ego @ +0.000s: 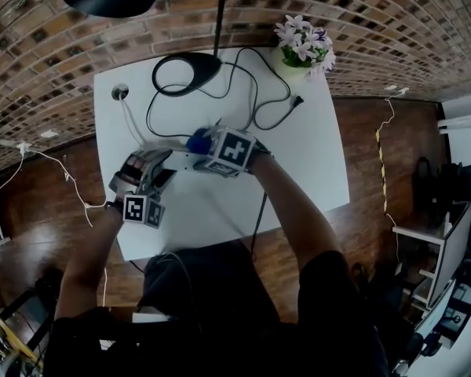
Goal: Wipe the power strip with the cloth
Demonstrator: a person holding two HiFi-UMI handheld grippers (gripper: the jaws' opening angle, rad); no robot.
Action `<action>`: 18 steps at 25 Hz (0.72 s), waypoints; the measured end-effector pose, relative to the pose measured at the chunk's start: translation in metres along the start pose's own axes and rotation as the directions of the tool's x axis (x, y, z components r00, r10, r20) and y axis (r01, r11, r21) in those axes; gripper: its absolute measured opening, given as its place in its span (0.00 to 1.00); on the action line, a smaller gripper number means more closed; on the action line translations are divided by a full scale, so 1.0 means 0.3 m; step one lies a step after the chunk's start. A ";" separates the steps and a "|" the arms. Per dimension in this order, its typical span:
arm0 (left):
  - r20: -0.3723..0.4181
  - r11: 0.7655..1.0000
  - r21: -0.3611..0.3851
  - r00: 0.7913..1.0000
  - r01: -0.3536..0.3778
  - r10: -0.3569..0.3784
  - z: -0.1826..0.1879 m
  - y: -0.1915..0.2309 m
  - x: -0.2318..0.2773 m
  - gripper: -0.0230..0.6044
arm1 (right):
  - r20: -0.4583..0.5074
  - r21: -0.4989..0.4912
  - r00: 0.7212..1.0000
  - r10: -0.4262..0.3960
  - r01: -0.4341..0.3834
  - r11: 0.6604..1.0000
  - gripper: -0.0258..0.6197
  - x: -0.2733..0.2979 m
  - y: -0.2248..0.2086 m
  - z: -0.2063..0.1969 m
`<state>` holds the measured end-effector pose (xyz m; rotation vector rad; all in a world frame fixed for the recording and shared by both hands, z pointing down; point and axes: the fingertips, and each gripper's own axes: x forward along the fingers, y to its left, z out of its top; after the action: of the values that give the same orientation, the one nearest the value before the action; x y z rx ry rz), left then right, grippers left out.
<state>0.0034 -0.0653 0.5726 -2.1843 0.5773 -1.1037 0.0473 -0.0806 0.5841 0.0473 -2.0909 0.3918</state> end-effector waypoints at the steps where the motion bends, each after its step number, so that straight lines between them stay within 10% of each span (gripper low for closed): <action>1: 0.001 1.000 -0.005 1.000 0.001 -0.001 -0.002 0.002 0.001 0.47 | 0.007 0.010 1.000 0.011 -0.011 1.000 0.50 0.002 0.000 0.002; 5: 0.007 1.000 0.019 1.000 0.002 -0.002 -0.004 -0.002 0.005 0.47 | 0.037 0.116 0.995 0.089 -0.092 0.989 0.56 0.001 0.015 0.005; 13: -0.004 0.996 -0.083 1.000 0.028 -0.029 -0.004 -0.004 -0.004 0.47 | -0.008 -0.063 0.999 0.036 -0.036 0.997 0.48 0.015 0.053 0.005; 16: 0.002 0.956 -0.271 0.993 0.116 -0.120 0.003 0.000 -0.016 0.49 | 0.039 -0.132 0.999 -0.022 0.027 0.991 0.45 0.002 0.094 0.028; 18: 0.038 0.884 -0.427 0.980 0.192 -0.195 -0.003 0.010 -0.037 0.53 | 0.060 -0.162 0.996 -0.065 0.074 0.984 0.44 0.004 0.102 0.036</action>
<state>-0.0038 -0.0607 0.5648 -2.6701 0.6664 -1.1702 0.0317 -0.0547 0.5721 0.0338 -2.1615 0.1773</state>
